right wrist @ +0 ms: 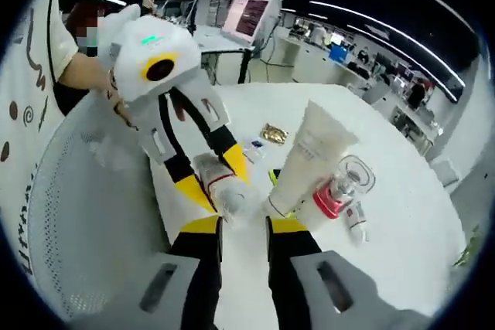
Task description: Arrange the skincare products in the storage area until every visible bottle or jar stands upright without overlapping.
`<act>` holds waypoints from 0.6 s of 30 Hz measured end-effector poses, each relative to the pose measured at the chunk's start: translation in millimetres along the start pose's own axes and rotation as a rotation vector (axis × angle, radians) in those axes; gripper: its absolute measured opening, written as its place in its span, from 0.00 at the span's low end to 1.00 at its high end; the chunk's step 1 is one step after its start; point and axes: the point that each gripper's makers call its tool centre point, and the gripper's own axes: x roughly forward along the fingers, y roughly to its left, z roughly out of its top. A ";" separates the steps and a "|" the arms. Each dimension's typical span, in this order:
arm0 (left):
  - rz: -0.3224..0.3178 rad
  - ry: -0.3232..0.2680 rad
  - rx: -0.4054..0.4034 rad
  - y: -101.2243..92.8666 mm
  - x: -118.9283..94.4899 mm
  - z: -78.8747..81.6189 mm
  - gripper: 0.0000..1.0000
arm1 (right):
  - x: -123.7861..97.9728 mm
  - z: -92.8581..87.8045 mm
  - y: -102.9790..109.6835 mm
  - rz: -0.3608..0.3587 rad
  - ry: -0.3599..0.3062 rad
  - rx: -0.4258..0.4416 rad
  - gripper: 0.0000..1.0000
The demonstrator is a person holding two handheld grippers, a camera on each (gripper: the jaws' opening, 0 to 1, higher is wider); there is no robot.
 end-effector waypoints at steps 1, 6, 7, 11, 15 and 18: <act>0.001 -0.007 -0.016 0.8 -0.5 0.6 0.18 | 0.1 1.7 -3.8 -0.011 -0.042 0.049 0.23; -0.011 -0.050 -0.079 -1.6 0.9 7.2 0.18 | -1.6 5.0 -7.5 -0.013 -0.181 0.248 0.28; -0.016 -0.057 -0.105 -2.2 1.1 8.3 0.18 | -2.9 9.6 -11.4 -0.029 -0.227 0.288 0.27; 0.004 -0.065 -0.122 2.4 1.1 10.1 0.18 | -5.3 19.1 -11.6 0.008 -0.321 0.408 0.27; -0.002 -0.092 -0.166 2.6 1.1 16.3 0.18 | -1.9 24.4 -10.3 0.030 -0.370 0.459 0.27; -0.003 -0.099 -0.180 3.4 2.0 17.4 0.18 | -4.3 39.8 -11.6 0.059 -0.458 0.529 0.25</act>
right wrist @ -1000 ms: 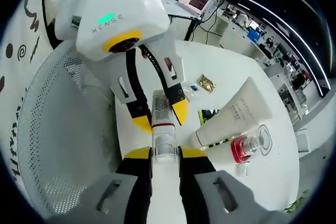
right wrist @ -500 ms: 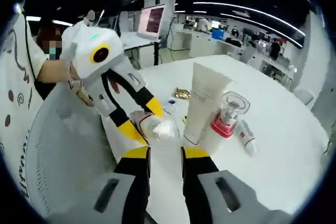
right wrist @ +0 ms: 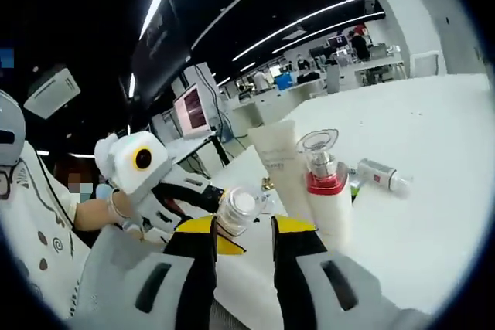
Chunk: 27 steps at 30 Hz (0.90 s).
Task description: Arrange the skincare products in the storage area until every visible bottle or jar stands upright without overlapping.
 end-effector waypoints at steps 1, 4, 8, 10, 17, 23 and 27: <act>-0.002 -0.001 -0.005 -0.4 0.4 0.2 0.18 | 0.5 4.3 -0.6 -0.003 -0.024 0.011 0.23; 0.007 0.001 -0.011 1.4 2.0 -0.4 0.18 | 3.9 2.9 -0.8 -0.018 -0.010 -0.020 0.22; 0.005 0.012 -0.042 4.1 5.9 -4.4 0.18 | 8.4 3.1 1.5 -0.028 -0.013 -0.069 0.22; 0.006 0.019 -0.041 4.1 7.9 -6.5 0.18 | 10.1 2.7 3.3 -0.034 -0.001 -0.109 0.21; -0.003 0.051 -0.047 2.2 12.1 -14.8 0.17 | 14.9 -2.4 12.2 -0.039 0.042 -0.257 0.21; -0.018 0.076 -0.052 -0.3 19.8 -20.0 0.17 | 17.2 -7.0 13.5 -0.055 0.059 -0.344 0.21; -0.030 0.081 -0.063 -1.5 27.2 -21.6 0.17 | 17.4 -9.2 12.1 -0.080 0.068 -0.428 0.21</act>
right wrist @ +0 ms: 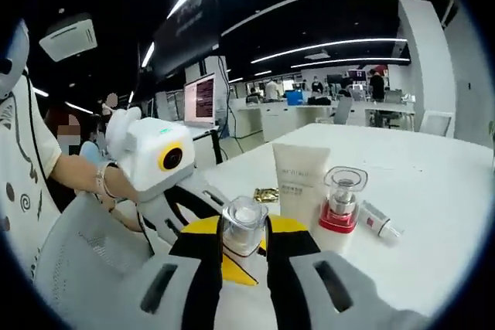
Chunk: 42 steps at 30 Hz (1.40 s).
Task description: Arrange the skincare products in the storage area until every visible bottle or jar stands upright without overlapping.
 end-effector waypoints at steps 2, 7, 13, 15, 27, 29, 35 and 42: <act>-0.003 0.003 -0.003 -0.4 5.2 -2.2 0.17 | 0.0 -4.0 -1.2 -0.016 0.021 -0.039 0.21; -0.014 0.023 0.007 -0.7 13.6 -9.6 0.17 | 2.0 -12.1 -2.4 -0.030 0.053 -0.056 0.20; -0.021 0.025 -0.002 5.1 20.4 -14.6 0.17 | 4.7 -16.4 -7.6 -0.044 0.073 -0.079 0.20; -0.023 0.030 -0.003 4.6 22.2 -17.1 0.17 | 5.3 -21.0 -8.7 -0.050 0.094 -0.084 0.20; -0.033 0.039 0.028 3.7 30.2 -28.5 0.18 | 3.4 -34.9 -11.5 -0.061 0.156 -0.076 0.21; -0.033 0.039 0.036 4.3 32.7 -30.1 0.18 | 3.7 -36.9 -12.5 -0.066 0.164 -0.080 0.21; -0.030 0.042 0.033 5.5 35.7 -32.1 0.18 | 4.3 -40.3 -15.0 -0.070 0.181 -0.054 0.21; -0.024 0.031 0.034 6.9 37.0 -32.4 0.18 | 4.7 -42.3 -15.6 -0.073 0.185 -0.059 0.22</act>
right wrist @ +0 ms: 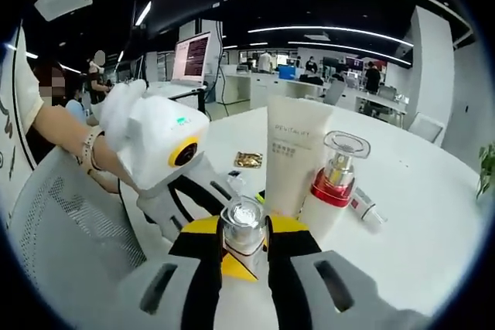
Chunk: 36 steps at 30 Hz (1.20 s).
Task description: Arrange the skincare products in the storage area until every visible bottle or jar stands upright without overlapping.
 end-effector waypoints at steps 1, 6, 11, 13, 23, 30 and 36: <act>-0.001 -0.003 0.005 -0.1 -0.2 0.7 0.18 | -0.2 -0.2 0.0 0.000 -0.001 0.002 0.22; 0.005 -0.007 0.040 -1.0 0.2 2.2 0.20 | -0.1 -3.7 2.8 0.013 0.014 0.010 0.25; 0.014 0.011 0.030 2.4 -1.0 -1.9 0.23 | -2.2 -5.3 0.8 0.006 0.020 0.005 0.25; 0.015 0.015 0.030 1.7 -3.3 -2.1 0.25 | -3.9 -7.8 -0.8 0.005 0.030 0.011 0.25; 0.052 0.101 0.022 6.1 -14.9 -16.3 0.24 | -7.0 -35.7 -8.2 0.027 0.180 -0.057 0.26; 0.060 0.143 -0.010 5.4 -20.9 -22.0 0.18 | 3.7 -49.0 -4.6 0.073 0.264 -0.114 0.19; 0.062 0.165 0.004 3.5 -21.8 -24.3 0.10 | 14.5 -53.2 -0.4 0.110 0.297 -0.148 0.18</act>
